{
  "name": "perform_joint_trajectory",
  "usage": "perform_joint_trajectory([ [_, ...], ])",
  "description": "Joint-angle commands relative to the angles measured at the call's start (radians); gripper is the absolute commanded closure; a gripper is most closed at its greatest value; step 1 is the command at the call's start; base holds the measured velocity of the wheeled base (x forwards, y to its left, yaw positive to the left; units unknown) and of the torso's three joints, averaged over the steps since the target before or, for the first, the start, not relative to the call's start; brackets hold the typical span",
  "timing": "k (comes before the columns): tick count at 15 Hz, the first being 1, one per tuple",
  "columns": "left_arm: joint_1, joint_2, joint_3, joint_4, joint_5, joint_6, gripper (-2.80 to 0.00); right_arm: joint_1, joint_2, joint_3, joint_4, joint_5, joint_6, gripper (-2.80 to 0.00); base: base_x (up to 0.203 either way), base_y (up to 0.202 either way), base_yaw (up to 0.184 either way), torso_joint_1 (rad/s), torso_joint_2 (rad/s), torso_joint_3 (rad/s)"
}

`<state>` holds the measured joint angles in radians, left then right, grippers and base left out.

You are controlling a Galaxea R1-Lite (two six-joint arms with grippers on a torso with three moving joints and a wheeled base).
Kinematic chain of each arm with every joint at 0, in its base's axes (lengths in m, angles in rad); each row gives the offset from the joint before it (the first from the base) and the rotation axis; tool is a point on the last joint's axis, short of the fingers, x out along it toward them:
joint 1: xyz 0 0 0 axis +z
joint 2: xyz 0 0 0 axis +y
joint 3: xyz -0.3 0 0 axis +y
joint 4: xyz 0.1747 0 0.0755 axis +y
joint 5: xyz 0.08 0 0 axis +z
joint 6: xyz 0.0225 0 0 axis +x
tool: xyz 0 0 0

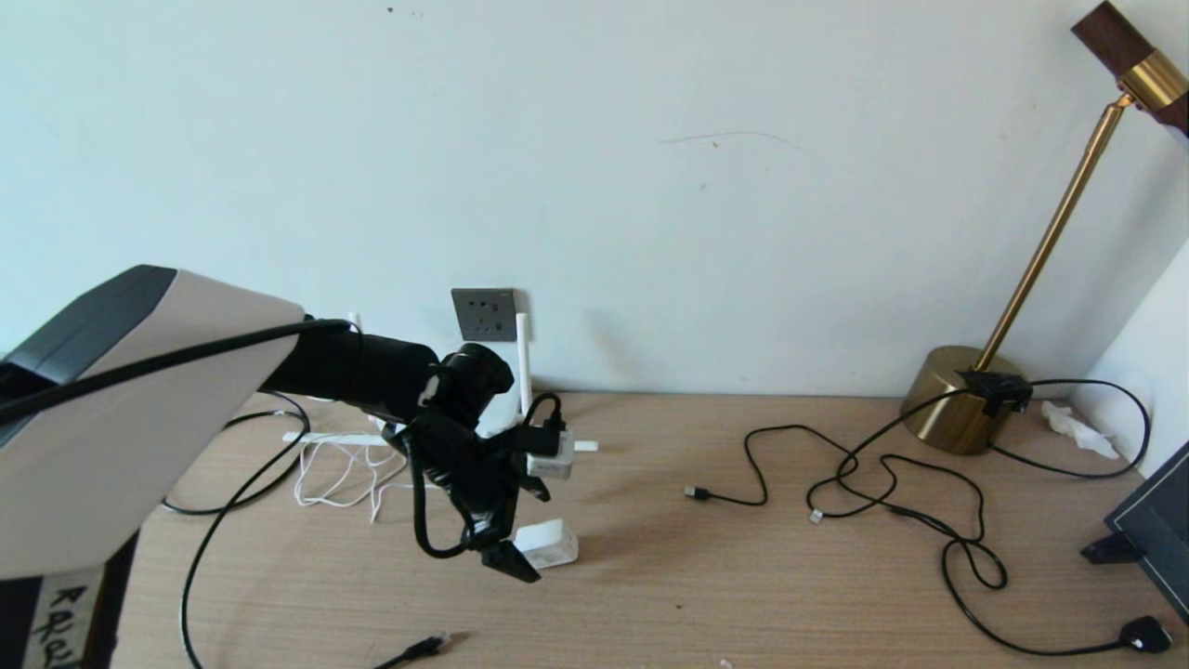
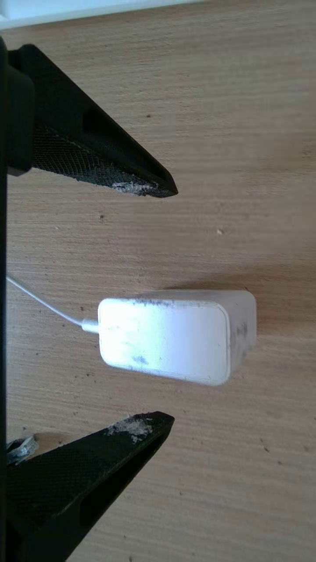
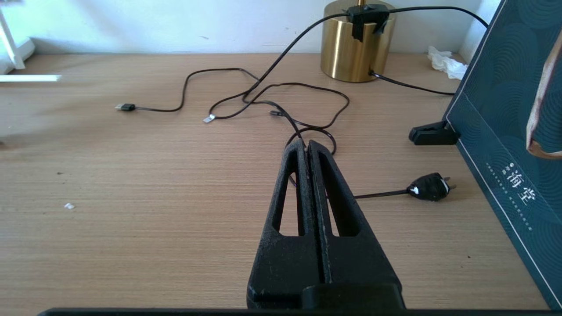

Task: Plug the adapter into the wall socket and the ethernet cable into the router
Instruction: Pick up plug

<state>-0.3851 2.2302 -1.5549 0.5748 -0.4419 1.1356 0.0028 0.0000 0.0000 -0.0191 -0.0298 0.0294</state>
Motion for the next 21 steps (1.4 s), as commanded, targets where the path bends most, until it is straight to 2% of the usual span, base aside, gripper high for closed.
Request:
perform_joint_trajectory([
  [1, -0.02, 0.011, -0.003, -0.008, 0.001, -0.023, -2.8, 0.0, 0.002, 0.0, 0.0, 0.0, 0.001, 0.0, 0.0, 0.0, 0.0, 0.0, 0.0, 0.0],
  [12, -0.025, 0.04, -0.019, -0.01, 0.025, -0.034, -2.8, 0.0, 0.0, 0.0, -0.001, 0.001, 0.001, 0.0, 0.0, 0.0, 0.0, 0.0, 0.0, 0.0],
  [13, -0.025, 0.039, -0.019, -0.01, 0.025, -0.034, 0.0, 0.0, 0.0, 0.0, -0.001, 0.001, 0.001, 0.0, 0.0, 0.0, 0.0, 0.0, 0.0, 0.0],
  [21, -0.031, 0.039, -0.016, -0.01, 0.025, -0.033, 0.0, 0.0, 0.0, 0.0, -0.001, -0.001, 0.0, 0.0, 0.0, 0.0, 0.0, 0.0, 0.0, 0.0],
])
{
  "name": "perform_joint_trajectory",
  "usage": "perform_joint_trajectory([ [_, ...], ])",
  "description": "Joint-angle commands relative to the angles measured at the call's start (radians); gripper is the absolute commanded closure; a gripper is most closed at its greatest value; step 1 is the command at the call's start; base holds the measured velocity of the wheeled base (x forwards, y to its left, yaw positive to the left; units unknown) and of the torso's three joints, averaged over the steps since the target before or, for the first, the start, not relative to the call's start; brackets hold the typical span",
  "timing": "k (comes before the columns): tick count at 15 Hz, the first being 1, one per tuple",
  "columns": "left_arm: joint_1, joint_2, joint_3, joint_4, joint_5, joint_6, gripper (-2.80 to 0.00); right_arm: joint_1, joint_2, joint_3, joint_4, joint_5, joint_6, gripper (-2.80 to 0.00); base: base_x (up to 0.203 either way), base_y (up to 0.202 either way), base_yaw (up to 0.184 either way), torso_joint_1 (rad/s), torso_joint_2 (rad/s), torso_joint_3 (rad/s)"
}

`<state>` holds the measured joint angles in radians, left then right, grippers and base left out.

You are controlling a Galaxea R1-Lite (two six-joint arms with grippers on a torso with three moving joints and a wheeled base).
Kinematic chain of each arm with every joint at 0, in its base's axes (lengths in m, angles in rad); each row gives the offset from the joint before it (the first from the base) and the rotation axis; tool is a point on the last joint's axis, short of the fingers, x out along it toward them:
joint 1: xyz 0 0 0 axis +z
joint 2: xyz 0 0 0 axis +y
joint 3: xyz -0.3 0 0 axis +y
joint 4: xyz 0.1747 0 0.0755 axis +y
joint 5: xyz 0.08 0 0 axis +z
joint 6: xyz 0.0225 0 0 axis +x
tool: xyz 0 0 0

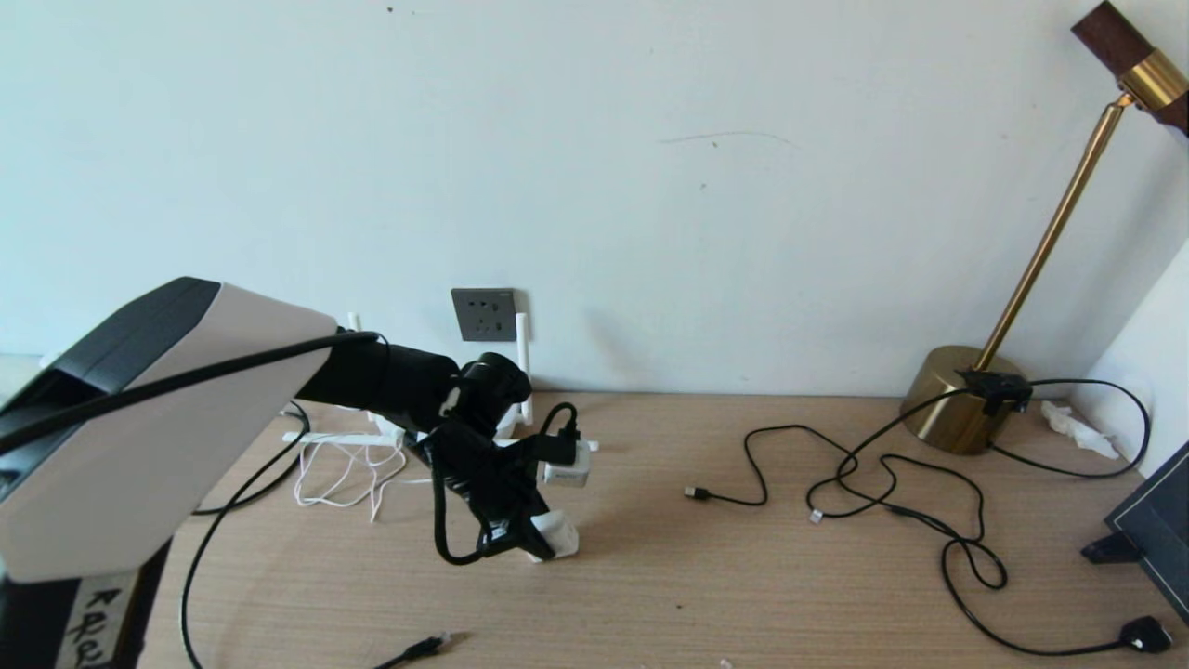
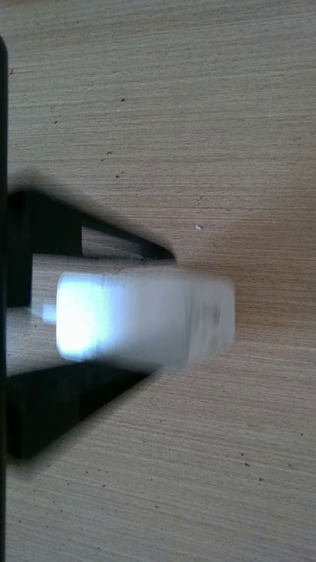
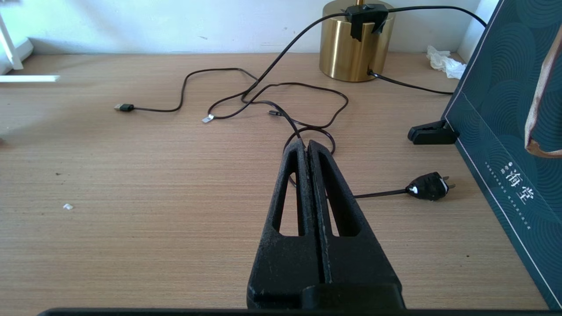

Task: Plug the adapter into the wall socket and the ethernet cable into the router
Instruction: Pick up plug, then align plug and socket

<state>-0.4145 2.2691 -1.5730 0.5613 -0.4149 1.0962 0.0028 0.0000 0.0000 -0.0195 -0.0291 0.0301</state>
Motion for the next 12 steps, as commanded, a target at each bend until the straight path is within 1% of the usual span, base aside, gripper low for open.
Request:
perform_joint_trajectory([
  [1, -0.001, 0.0, 0.002, 0.003, -0.002, 0.005, 0.0, 0.0, 0.0, 0.0, 0.0, -0.001, 0.0, 0.0, 0.0, 0.0, 0.0, 0.0, 0.0, 0.0],
  [4, 0.0, -0.013, 0.009, 0.004, -0.004, 0.005, 0.0, 0.0, 0.002, 0.0, 0.0, -0.002, 0.001, 0.0, 0.0, 0.0, 0.0, 0.0, 0.0, 0.0],
  [7, 0.024, -0.086, 0.038, 0.005, -0.027, 0.003, 0.0, 0.0, 0.0, 0.0, 0.0, -0.001, 0.0, 0.0, 0.0, 0.0, 0.0, 0.0, 0.0, 0.0],
  [8, 0.045, -0.126, 0.05, 0.007, -0.05, 0.002, 0.0, 0.0, 0.001, 0.0, 0.0, 0.0, -0.001, 0.0, 0.0, 0.0, 0.0, 0.0, 0.0, 0.0],
  [10, 0.109, -0.223, 0.078, 0.013, -0.121, -0.001, 0.0, 0.0, 0.0, 0.0, 0.0, -0.001, -0.001, 0.0, 0.0, 0.0, 0.0, 0.0, 0.0, 0.0],
  [12, 0.219, -0.33, 0.12, 0.017, -0.232, -0.014, 0.0, 0.0, 0.001, 0.0, 0.0, -0.001, 0.0, 0.0, 0.0, 0.0, 0.0, 0.0, 0.0, 0.0],
])
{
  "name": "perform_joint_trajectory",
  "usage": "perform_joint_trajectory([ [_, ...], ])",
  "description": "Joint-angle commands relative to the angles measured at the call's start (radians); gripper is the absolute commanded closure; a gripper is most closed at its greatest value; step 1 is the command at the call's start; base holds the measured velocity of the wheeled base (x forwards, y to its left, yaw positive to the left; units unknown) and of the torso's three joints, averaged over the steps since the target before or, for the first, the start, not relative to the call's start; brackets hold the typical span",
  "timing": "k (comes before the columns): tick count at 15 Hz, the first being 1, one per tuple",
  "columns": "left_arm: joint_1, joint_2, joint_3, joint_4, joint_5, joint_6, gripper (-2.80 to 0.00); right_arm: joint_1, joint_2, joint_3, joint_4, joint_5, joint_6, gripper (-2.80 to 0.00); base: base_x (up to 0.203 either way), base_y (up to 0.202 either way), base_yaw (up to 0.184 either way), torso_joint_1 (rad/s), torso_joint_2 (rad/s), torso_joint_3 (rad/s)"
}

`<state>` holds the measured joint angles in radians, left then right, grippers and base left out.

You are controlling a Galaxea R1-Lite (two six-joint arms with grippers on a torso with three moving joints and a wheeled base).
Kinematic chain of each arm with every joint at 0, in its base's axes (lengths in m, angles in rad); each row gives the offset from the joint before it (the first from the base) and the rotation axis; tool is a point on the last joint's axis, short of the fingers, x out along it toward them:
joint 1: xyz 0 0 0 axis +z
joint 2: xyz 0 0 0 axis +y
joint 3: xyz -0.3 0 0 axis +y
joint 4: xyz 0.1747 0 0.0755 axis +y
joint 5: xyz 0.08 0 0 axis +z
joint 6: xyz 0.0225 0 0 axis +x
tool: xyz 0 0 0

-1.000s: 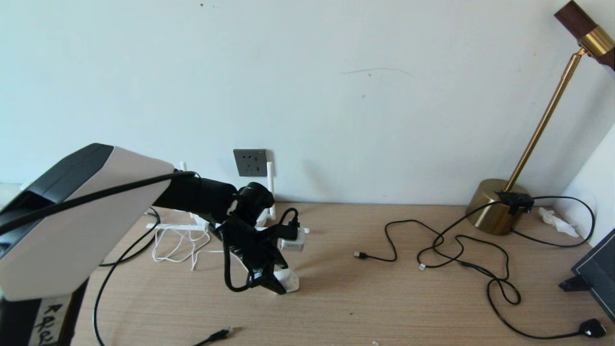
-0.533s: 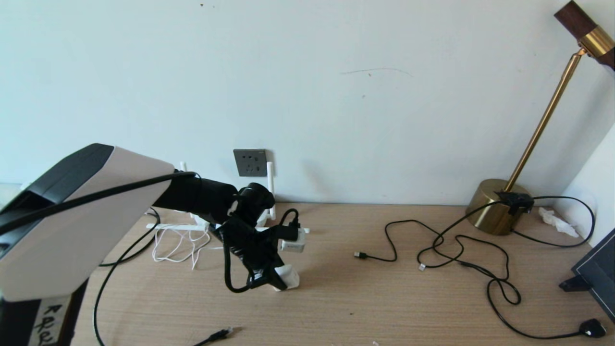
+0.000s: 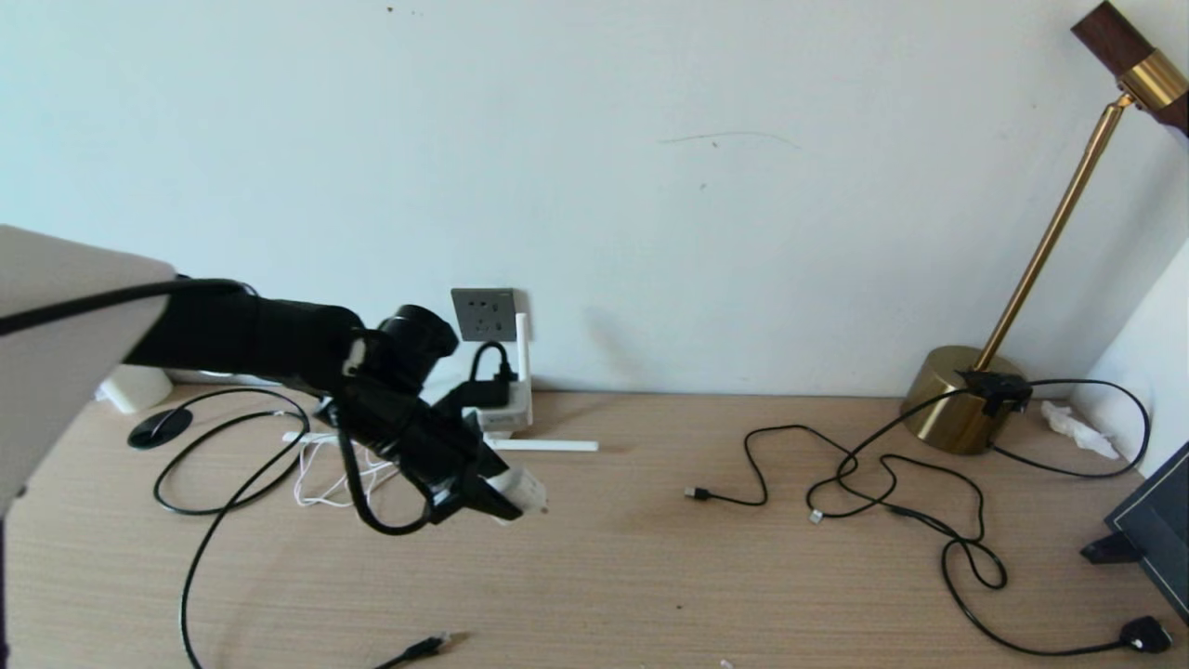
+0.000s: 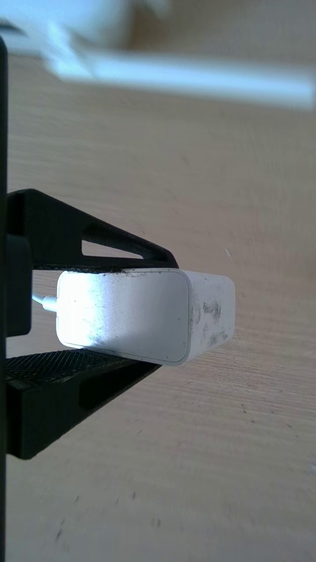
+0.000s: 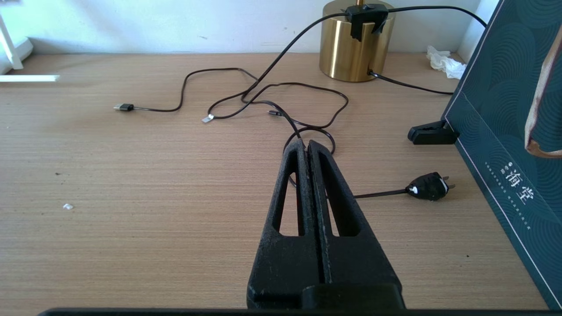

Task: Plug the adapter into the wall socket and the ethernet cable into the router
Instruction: Align plug and socket

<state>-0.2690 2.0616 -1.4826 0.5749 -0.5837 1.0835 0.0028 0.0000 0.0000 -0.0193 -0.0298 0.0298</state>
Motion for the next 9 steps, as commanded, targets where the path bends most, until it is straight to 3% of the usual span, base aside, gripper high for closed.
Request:
perform_joint_trajectory([
  [1, 0.124, -0.177, 0.058, 0.005, -0.122, -0.019, 0.0, 0.0, 0.0, 0.0, -0.001, 0.0, -0.001, 0.0, 0.0, 0.0, 0.0, 0.0, 0.0, 0.0],
  [5, 0.328, -0.429, 0.217, 0.007, -0.281, -0.168, 0.0, 0.0, 0.0, 0.0, -0.001, -0.001, -0.001, 0.0, 0.0, 0.0, 0.0, 0.0, 0.0, 0.0],
  [7, 0.378, -0.549, 0.288, 0.003, -0.319, -0.272, 0.0, 0.0, 0.001, 0.0, 0.0, 0.001, 0.001, 0.0, 0.0, 0.0, 0.0, 0.0, 0.0, 0.0],
  [9, 0.395, -0.626, 0.305, -0.009, -0.333, -0.467, 0.0, 0.0, 0.0, 0.0, -0.001, 0.001, 0.001, 0.0, 0.0, 0.0, 0.0, 0.0, 0.0, 0.0],
])
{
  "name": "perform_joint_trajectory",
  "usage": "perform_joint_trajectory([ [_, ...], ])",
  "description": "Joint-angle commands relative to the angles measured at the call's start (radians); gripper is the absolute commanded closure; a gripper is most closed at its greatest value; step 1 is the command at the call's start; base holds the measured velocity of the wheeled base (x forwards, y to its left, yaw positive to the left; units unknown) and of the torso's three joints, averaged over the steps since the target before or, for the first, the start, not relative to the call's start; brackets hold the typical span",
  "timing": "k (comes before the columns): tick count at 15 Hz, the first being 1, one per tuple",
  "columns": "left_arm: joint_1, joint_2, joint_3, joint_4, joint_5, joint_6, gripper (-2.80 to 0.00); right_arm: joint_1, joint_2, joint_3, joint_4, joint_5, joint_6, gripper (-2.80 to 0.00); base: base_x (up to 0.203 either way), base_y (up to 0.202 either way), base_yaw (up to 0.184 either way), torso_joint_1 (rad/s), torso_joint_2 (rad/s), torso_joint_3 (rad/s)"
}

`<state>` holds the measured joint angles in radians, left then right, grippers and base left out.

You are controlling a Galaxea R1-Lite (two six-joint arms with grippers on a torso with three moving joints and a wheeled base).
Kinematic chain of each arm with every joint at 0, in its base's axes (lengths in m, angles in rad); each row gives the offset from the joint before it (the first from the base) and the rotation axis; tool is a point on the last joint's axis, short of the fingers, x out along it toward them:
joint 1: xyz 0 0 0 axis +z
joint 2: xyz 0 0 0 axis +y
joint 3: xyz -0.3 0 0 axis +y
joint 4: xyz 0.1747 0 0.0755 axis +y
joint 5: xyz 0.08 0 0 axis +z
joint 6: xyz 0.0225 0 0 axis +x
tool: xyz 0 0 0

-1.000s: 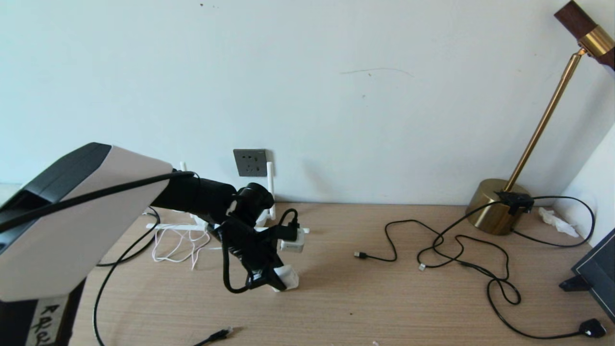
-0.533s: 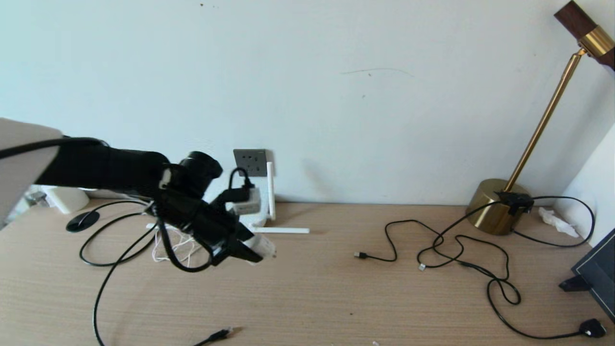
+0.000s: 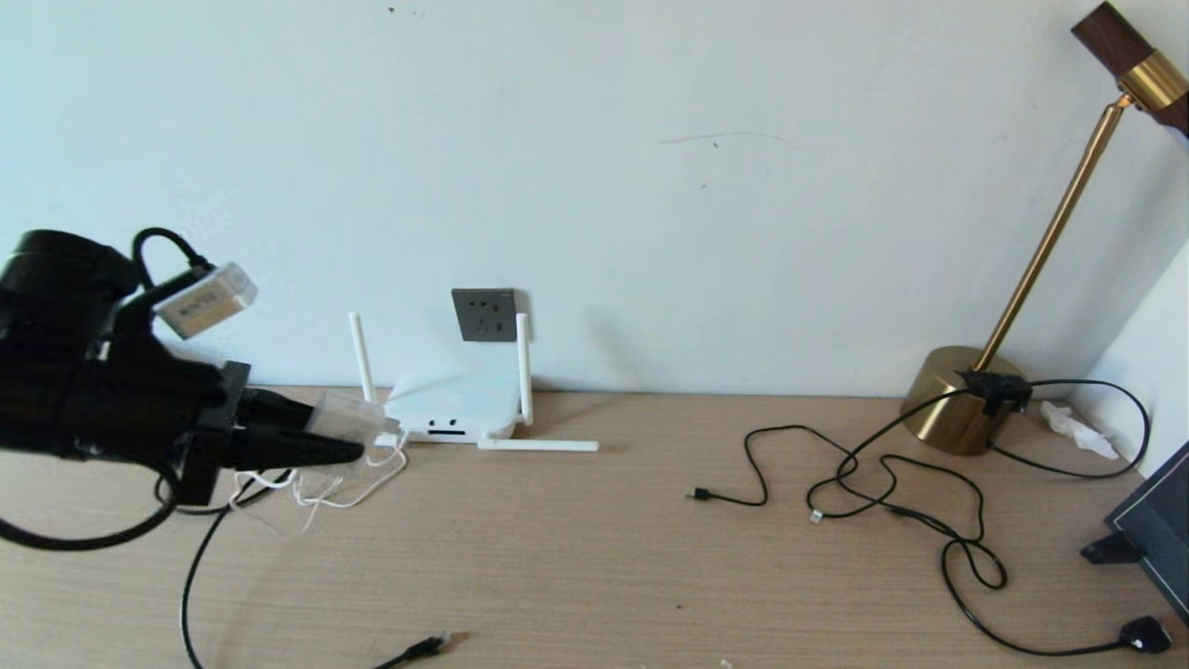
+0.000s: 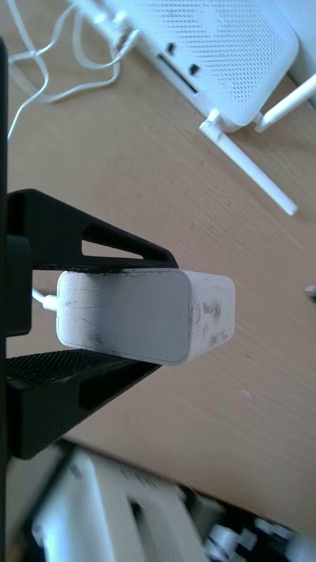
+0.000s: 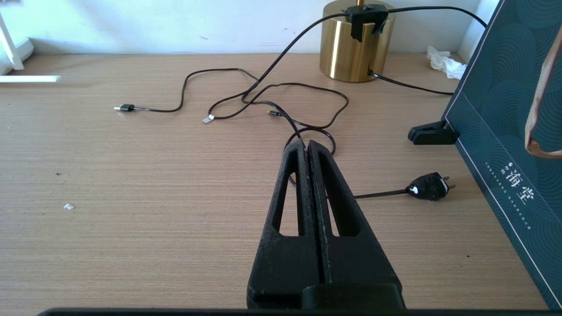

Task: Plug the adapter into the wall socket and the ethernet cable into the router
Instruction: Align plug and socket

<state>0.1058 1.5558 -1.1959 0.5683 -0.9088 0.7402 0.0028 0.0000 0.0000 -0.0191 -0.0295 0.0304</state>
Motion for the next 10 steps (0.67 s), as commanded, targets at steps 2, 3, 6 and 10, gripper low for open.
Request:
perform_joint_trajectory([
  [2, 0.024, -0.162, -0.006, -0.009, -0.011, -0.299, 0.0, 0.0, 0.001, 0.0, 0.001, -0.001, 0.0, 0.0, 0.0, 0.0, 0.0, 0.0, 0.0, 0.0],
  [3, 0.024, -0.175, -0.015, -0.013, -0.011, -0.354, 0.0, 0.0, 0.0, 0.0, -0.001, 0.0, -0.001, 0.0, 0.0, 0.0, 0.0, 0.0, 0.0, 0.0],
  [6, 0.027, -0.176, 0.033, -0.127, -0.007, -0.425, 0.0, 0.0, 0.0, 0.0, -0.001, 0.0, 0.0, 0.0, 0.0, 0.0, 0.0, 0.0, 0.0, 0.0],
  [10, 0.025, -0.173, 0.22, -0.429, 0.068, -0.483, 0.0, 0.0, 0.001, 0.0, -0.001, -0.001, 0.0, 0.0, 0.0, 0.0, 0.0, 0.0, 0.0, 0.0],
])
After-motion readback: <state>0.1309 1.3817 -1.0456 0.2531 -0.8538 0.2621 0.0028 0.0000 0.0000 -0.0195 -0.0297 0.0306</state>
